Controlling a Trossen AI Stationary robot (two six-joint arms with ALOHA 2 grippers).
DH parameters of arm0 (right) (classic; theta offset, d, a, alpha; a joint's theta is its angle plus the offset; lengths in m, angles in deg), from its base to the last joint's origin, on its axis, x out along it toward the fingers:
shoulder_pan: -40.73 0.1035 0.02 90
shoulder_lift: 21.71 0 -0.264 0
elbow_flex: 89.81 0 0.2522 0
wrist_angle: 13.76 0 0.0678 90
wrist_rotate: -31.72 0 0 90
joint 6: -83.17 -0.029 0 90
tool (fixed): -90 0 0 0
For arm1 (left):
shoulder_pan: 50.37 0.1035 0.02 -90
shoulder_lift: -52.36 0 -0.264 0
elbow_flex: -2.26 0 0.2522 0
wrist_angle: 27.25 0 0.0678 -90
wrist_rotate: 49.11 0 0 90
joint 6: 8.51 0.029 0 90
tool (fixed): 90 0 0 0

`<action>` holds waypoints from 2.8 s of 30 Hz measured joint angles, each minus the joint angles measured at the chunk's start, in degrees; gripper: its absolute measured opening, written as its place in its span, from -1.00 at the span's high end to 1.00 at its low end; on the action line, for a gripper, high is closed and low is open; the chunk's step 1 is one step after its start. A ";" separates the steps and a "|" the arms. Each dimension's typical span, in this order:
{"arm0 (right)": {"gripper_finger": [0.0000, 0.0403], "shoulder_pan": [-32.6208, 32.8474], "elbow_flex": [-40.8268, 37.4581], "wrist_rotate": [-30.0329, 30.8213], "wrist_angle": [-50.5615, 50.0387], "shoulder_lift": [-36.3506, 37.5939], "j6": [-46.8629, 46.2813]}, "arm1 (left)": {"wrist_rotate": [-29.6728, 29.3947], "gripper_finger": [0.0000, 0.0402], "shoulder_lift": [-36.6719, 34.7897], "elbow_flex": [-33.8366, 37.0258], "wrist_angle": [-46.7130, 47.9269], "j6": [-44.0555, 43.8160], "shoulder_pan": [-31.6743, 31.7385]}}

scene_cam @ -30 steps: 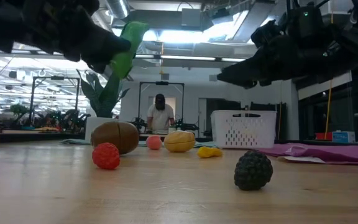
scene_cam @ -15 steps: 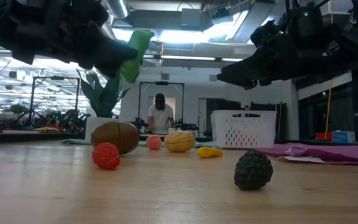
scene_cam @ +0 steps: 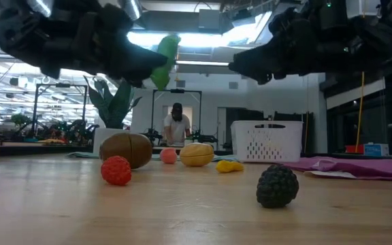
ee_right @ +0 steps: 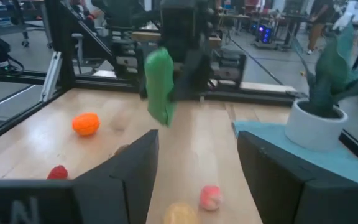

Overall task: Pick and placing Produce into tupperware
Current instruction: Put the green pea into the white container

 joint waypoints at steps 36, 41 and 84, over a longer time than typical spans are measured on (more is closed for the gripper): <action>-0.10 4.22 11.93 1.91 -3.58 -9.48 4.90 | 15.46 0.43 13.93 -16.06 1.73 5.34 6.75; -0.09 4.26 16.03 1.83 -3.46 -13.10 5.12 | 15.44 0.42 13.93 -16.06 1.96 5.44 6.75; 0.39 4.47 16.58 0.19 -6.06 -13.25 6.16 | 15.39 0.10 13.74 -16.00 3.40 5.49 7.08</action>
